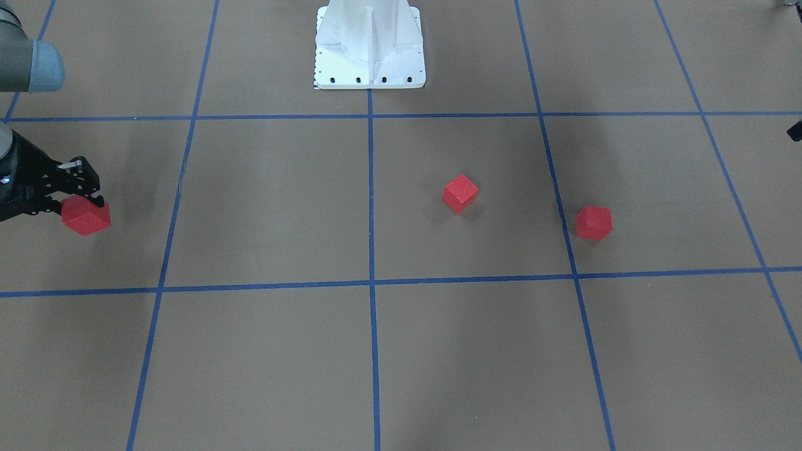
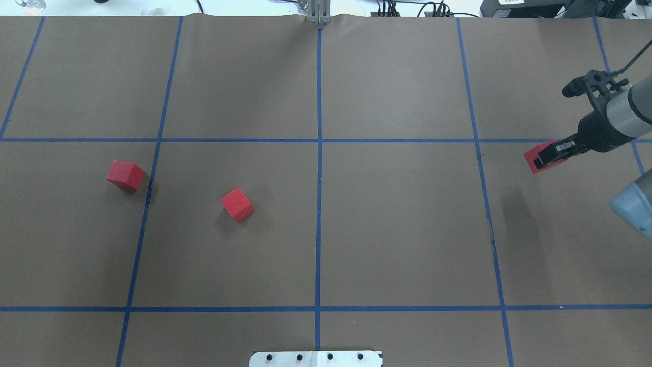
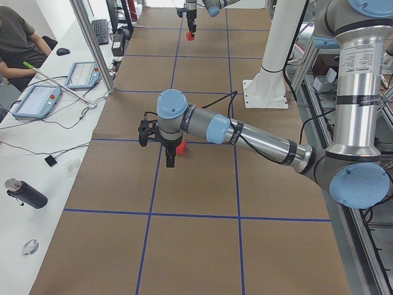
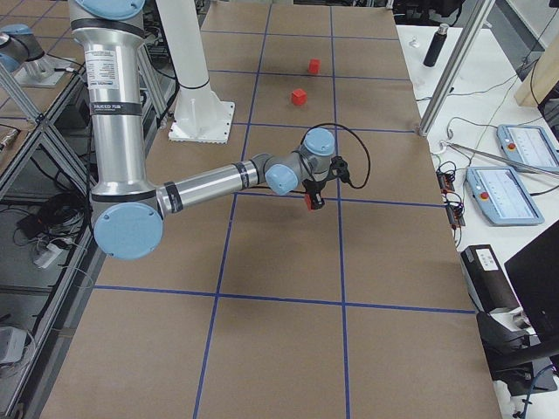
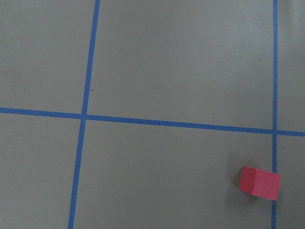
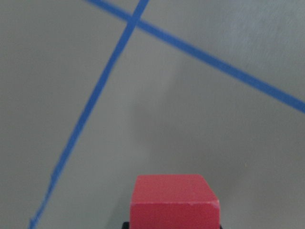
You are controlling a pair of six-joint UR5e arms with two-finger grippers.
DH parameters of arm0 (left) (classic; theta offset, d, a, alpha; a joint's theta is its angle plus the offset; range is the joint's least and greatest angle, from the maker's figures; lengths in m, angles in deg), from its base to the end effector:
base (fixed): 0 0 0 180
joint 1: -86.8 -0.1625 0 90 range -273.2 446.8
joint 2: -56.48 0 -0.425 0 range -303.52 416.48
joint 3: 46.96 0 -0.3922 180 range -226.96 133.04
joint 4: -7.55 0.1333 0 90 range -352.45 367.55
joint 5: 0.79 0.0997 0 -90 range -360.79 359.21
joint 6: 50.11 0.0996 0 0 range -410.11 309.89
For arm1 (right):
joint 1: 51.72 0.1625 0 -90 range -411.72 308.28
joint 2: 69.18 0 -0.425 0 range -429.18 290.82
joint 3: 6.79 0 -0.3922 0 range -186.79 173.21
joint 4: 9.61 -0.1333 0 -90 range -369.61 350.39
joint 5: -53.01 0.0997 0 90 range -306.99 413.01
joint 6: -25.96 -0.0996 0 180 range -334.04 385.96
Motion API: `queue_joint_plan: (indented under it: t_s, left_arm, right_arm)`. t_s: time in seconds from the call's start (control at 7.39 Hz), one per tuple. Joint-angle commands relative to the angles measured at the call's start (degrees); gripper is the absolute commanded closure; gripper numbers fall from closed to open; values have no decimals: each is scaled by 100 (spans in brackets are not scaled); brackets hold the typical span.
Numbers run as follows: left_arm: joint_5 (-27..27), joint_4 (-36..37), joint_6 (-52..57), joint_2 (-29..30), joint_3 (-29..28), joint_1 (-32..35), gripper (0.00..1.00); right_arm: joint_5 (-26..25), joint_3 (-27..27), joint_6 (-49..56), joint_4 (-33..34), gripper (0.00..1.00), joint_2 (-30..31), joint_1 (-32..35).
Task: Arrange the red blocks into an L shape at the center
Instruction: 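Carry the red cube with the right gripper to the table center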
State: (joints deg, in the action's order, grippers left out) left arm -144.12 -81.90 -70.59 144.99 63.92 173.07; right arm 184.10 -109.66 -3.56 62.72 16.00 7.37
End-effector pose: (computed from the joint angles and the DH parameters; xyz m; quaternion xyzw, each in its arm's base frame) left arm -0.0226 -0.4749 0.4812 0.0502 0.4635 -0.0557 0.8829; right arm -0.2162 -0.4931 0.4703 0.0775 -0.4321 -0.1174 0.8908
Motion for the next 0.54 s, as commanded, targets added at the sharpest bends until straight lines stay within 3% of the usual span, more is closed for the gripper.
queue_joint_plan:
  t_s: [0.0,0.41]
  left_arm:
    - [-283,15,0,0,38,4,0]
    - [-231,24,0,9,30,-4,0]
  right_arm:
    - [-83,-22,-1576,45,100,-604,-334]
    - [-916,-49,-3528,140,100,-1535,-1335]
